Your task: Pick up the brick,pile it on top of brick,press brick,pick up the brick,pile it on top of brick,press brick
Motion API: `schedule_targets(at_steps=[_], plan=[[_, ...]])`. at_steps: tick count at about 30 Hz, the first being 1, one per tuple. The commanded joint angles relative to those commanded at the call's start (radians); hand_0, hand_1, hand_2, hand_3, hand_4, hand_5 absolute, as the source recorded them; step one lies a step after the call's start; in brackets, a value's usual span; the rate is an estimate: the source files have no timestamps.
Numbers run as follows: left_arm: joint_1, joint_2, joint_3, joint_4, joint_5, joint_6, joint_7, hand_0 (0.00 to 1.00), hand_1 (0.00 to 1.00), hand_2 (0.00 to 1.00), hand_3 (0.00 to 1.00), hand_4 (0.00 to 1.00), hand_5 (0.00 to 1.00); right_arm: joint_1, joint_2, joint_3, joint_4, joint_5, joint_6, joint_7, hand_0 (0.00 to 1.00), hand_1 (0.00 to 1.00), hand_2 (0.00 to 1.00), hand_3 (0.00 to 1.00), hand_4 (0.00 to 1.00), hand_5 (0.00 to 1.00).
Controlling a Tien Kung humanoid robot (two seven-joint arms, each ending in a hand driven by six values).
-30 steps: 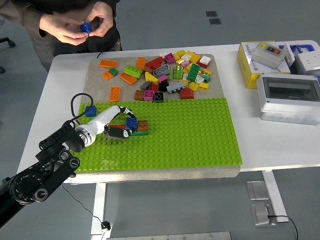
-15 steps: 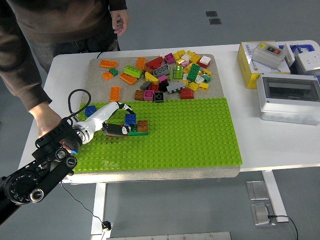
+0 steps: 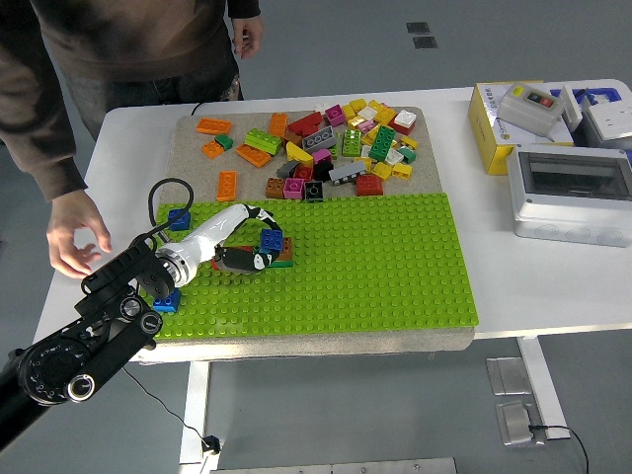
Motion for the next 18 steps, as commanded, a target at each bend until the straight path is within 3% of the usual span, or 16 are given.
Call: schedule_targets(at_steps=[18], plan=[[-0.001,-0.003,-0.005,0.028,0.001,0.007,-0.005,0.998,0.936,0.881,0.571,0.682,0.177,0.002,-0.001,0.001,0.0,-0.002,0.002,0.0,0.73,0.664,0.645,0.842,0.657,0.998]])
